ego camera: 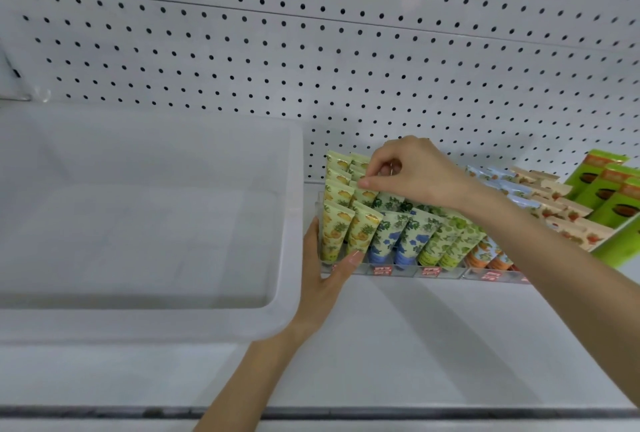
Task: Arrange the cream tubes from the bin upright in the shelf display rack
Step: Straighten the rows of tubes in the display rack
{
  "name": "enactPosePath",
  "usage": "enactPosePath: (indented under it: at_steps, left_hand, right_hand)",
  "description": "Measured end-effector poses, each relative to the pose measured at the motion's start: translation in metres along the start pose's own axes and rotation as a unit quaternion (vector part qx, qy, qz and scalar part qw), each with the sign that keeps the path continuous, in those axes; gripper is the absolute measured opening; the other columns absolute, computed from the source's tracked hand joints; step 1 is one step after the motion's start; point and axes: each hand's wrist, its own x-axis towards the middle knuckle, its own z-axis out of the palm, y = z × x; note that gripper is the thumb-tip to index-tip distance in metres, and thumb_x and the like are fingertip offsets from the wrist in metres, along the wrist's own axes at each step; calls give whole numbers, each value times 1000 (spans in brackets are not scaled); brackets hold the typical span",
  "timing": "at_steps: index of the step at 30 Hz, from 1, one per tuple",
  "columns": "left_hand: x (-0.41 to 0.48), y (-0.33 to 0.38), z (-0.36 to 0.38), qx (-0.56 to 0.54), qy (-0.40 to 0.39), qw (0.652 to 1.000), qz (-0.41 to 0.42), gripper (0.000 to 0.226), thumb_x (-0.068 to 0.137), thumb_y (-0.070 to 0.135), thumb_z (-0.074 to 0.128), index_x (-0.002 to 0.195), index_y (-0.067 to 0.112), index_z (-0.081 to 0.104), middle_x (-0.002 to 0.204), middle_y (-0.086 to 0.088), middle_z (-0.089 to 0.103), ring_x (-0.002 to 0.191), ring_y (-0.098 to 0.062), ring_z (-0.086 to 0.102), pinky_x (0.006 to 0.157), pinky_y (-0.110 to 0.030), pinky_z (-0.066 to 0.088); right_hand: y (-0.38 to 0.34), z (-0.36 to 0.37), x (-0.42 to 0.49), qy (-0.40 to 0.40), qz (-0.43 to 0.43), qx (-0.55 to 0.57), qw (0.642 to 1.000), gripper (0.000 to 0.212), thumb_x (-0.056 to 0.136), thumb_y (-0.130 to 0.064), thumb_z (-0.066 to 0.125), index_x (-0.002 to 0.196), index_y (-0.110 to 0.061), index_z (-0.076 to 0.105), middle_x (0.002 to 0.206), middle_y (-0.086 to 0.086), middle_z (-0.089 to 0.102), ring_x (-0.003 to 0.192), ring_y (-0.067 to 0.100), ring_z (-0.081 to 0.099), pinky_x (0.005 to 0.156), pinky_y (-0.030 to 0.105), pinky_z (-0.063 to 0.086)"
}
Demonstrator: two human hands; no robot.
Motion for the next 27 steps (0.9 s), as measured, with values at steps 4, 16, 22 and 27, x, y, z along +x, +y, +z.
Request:
enactPosePath:
  at_steps: [4,16,22,27]
  left_hand:
    - [0,4,0,3,-2,1000,2,63,85,28,59,142,16,36,132,10,53,110,21,47,83,1,37]
    - [-1,2,-1,4,-17,1000,-9,58,90,14,59,142,14,34,132,7,51,106,25,46,76,3,38]
    - [0,2,1,3,-2,1000,-20,61,89,17,63,142,12,33,125,18,46,104,27,44,77,3,38]
    - [4,10,4,-25,16,997,-64,92,79,41,71,150,11,20,154,-3,30,134,0,35,94,-7,42]
  right_hand:
    - [1,4,-1,9,8,-1,1000,18,80,-30,73,67,-20,67,69,4,61,57,7,46,54,15,37]
    - [-2,8,-3,17,23,-11,1000,19,82,-28,71,69,-16,66,67,3,59,54,7,45,50,10,34]
    - [1,-20,-9,48,28,6,998,17,82,-32,71,75,-17,72,65,-1,61,49,1,44,48,5,33]
    - [13,-29,-24,47,49,-3,998,13,80,-29,73,73,-19,71,58,-5,53,45,-3,42,48,9,33]
